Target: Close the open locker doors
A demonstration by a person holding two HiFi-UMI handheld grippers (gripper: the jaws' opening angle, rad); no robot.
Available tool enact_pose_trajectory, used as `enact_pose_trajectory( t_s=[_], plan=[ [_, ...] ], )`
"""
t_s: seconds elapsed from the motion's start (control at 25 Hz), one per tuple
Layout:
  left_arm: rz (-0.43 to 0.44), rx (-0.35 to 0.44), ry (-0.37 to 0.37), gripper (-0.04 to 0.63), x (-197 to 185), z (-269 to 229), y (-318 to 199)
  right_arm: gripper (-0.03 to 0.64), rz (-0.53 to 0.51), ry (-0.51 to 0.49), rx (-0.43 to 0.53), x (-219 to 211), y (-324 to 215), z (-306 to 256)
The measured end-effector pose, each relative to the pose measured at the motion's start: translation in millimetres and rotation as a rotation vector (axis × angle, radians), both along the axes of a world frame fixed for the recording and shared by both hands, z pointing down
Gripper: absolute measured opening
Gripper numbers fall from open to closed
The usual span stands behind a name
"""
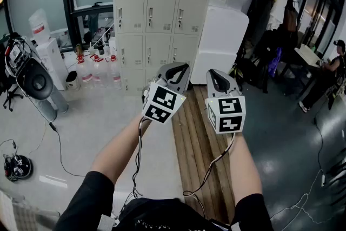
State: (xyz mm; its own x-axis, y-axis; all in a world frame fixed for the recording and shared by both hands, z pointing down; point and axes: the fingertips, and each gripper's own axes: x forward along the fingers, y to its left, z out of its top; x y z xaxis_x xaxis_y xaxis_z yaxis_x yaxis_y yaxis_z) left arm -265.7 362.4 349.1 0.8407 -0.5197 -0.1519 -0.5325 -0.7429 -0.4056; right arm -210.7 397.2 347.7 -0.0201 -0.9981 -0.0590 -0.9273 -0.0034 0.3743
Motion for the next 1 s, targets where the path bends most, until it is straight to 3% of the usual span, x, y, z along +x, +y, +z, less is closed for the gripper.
enact_pose_trajectory(
  t_s=[0.64,1.0],
  plan=[
    [0.005,0.015,0.013,0.021,8,3,3,0.034,0.026,-0.028,0.018,15,2,4],
    [0.02,-0.001,0.015,0.02,12,4,4,0.034,-0.008,-0.051,0.008,17,2,7]
  ],
)
